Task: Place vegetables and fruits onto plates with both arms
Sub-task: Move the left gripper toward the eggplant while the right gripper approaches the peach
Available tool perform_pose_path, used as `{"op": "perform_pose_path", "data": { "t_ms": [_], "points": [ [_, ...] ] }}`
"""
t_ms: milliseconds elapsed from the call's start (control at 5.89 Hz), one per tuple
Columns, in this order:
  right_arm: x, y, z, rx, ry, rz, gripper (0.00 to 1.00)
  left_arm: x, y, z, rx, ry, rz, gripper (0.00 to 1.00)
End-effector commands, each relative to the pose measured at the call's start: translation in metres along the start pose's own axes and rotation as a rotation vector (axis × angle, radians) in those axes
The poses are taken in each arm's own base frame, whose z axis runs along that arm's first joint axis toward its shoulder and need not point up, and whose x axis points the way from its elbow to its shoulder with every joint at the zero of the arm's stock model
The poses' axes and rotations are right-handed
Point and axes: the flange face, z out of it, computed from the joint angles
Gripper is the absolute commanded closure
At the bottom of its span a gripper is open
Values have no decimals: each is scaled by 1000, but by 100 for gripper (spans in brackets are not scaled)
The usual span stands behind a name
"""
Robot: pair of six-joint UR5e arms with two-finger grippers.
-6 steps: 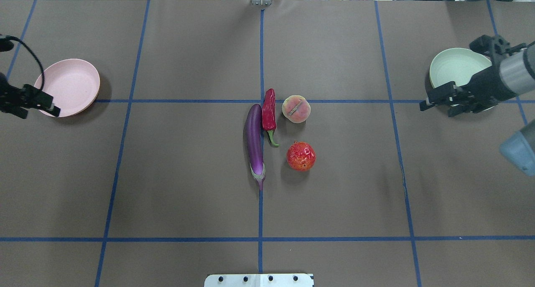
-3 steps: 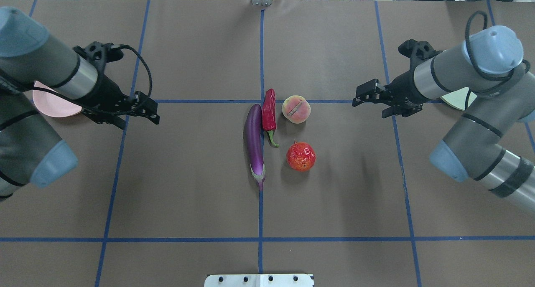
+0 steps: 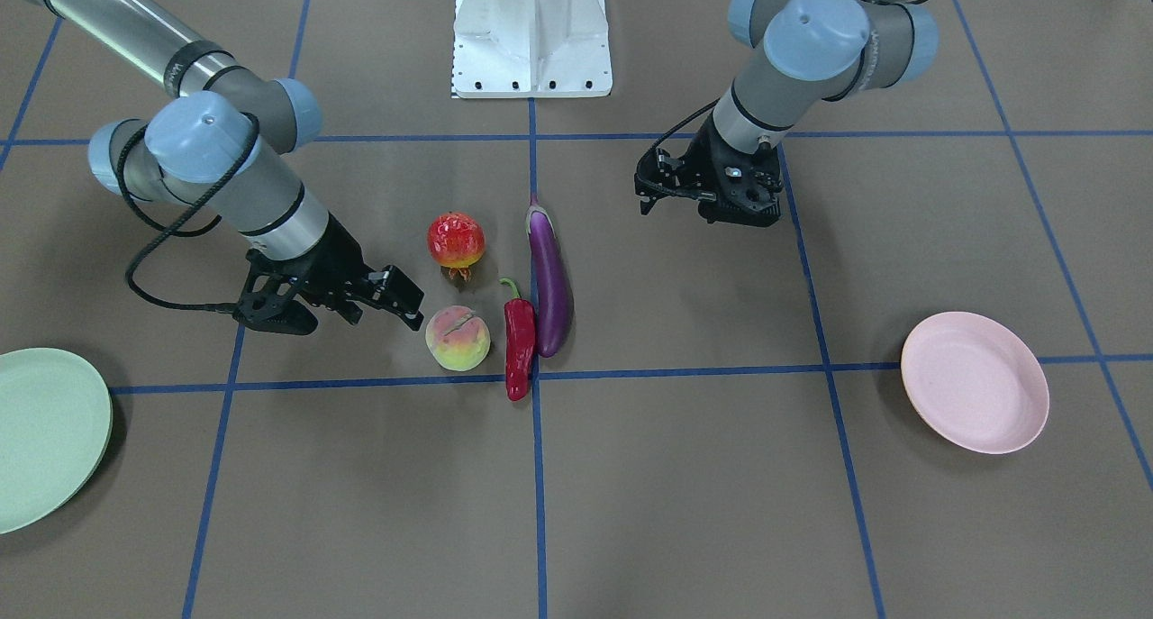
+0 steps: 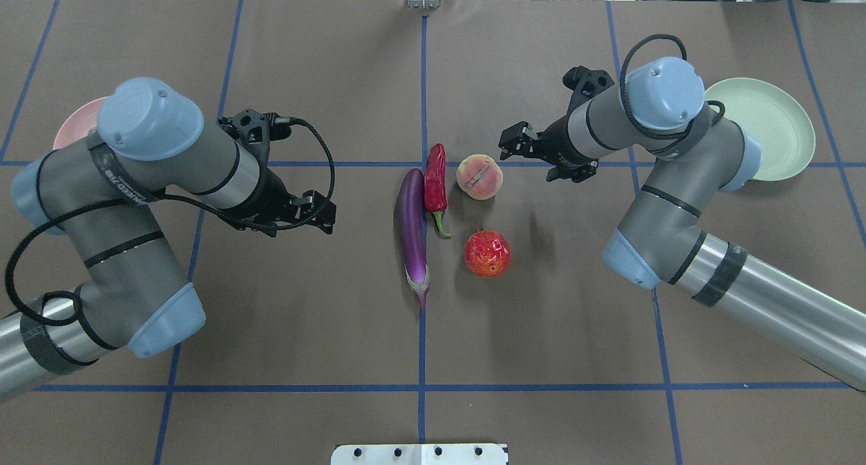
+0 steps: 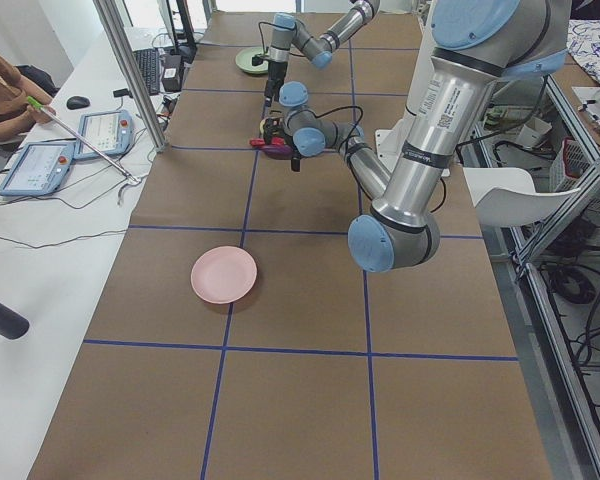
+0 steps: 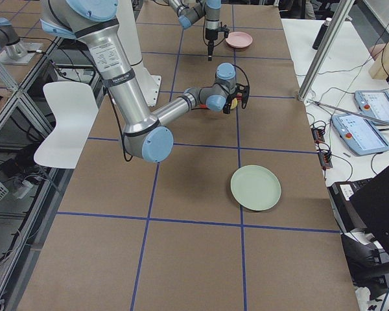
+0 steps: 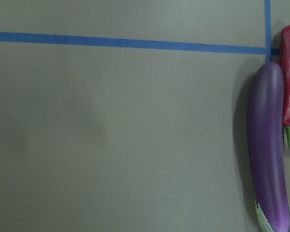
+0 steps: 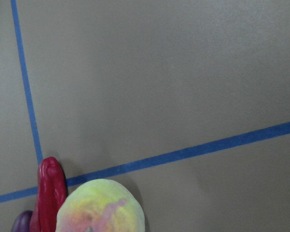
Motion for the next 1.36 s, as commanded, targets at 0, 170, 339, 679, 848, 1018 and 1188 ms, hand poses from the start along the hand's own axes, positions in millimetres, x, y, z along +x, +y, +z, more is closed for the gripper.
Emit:
{"op": "perform_pose_path", "data": {
  "t_ms": [0, 170, 339, 679, 848, 1018, 1188],
  "points": [
    [-17, 13, 18, 60, -2, 88, 0, 18, 7, 18, 14, -17, 5, 0],
    [-21, 18, 20, 63, -9, 112, 0, 19, 8, 20, 13, -19, 4, 0],
    [-26, 24, 22, 65, -15, 128, 0, 19, 7, 19, 14, -19, 3, 0],
    [-31, 38, 30, 75, -15, 129, 0, 20, 8, 19, 13, -17, -10, 0],
    [-36, 42, 35, 79, -15, 137, 0, 20, 8, 19, 13, -17, -12, 0],
    [-40, 44, 39, 77, -13, 135, 0, 20, 8, 20, 13, -19, -13, 0],
    [-45, 45, 46, 79, -8, 141, 0, 27, 9, 28, 1, -22, -10, 0]
  ]
}}
